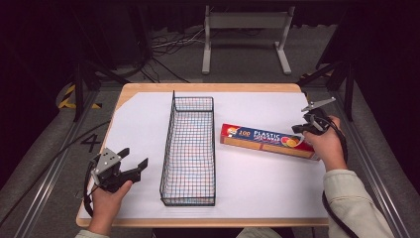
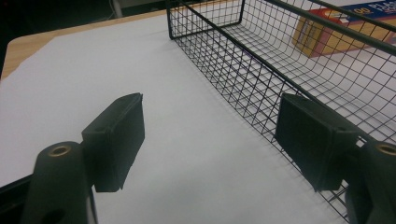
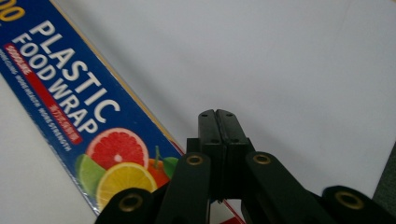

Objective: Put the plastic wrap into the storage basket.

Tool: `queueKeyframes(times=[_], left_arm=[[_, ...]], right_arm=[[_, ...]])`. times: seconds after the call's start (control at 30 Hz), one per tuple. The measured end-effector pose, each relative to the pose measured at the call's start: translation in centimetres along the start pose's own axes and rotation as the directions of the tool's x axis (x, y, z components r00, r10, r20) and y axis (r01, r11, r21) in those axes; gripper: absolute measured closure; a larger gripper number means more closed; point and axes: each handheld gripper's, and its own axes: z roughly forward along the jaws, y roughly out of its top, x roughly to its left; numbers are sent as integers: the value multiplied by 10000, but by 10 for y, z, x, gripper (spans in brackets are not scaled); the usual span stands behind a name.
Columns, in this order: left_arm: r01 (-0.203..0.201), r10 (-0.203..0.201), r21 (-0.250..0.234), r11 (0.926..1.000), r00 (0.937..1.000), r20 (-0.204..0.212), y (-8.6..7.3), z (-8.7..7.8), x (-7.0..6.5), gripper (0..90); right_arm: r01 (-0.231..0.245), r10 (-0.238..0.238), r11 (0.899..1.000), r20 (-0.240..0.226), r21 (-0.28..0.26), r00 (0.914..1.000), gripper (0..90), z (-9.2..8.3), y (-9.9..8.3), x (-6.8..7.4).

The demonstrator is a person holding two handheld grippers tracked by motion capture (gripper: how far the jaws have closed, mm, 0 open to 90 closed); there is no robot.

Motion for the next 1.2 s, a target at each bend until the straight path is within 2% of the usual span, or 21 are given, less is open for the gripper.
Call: queueKeyframes(times=[0.13, 0.27, 0.3, 0.5, 0.53, 0.6, 0.7, 0.83, 1.03, 1.2], left_arm=[[-24, 24, 32, 10000, 10000, -2, -1, 1, 0, 246], [-39, 39, 10, 10000, 10000, 10, -1, 1, 0, 246], [-39, 39, 10, 10000, 10000, 10, -1, 1, 0, 246], [-38, 38, 58, 10000, 10000, 43, -1, 1, 0, 246], [-56, 56, 61, 10000, 10000, 40, -1, 2, 1, 247], [-60, 60, 66, 10000, 10000, 42, -1, 2, 1, 246], [-39, 38, 76, 10000, 10000, 62, -2, 2, 0, 247], [-60, 59, 109, 9999, 9999, 85, -2, 3, 0, 246], [-51, 50, 93, 9999, 9999, 102, -1, 5, 0, 246], [-45, 44, 57, 10000, 10000, 82, 0, 7, -1, 247]], right_arm=[[-192, 187, 9990, 132, 404, 9997, 900, 5, -2, -7], [-488, 479, 9974, 177, 528, 9987, 900, 9, -5, -11], [-707, 697, 9952, 172, 674, 9974, 900, 12, -7, -13], [-954, 943, 9896, 155, 1073, 9954, 900, 18, -14, -19], [-1119, 1104, 9872, 187, 1137, 9937, 900, 18, -14, -20], [-1138, 1114, 9836, 252, 1399, 9935, 900, 17, -15, -22], [-1178, 1165, 9821, 176, 1469, 9930, 900, 17, -15, -23], [-1449, 1475, 9689, 22, 2008, 9891, 900, 16, -14, -22], [-1363, 1522, 9532, -390, 2697, 9876, 900, 10, -20, -13], [-1046, 1331, 9498, -784, 2948, 9880, 900, 4, -28, -3]])
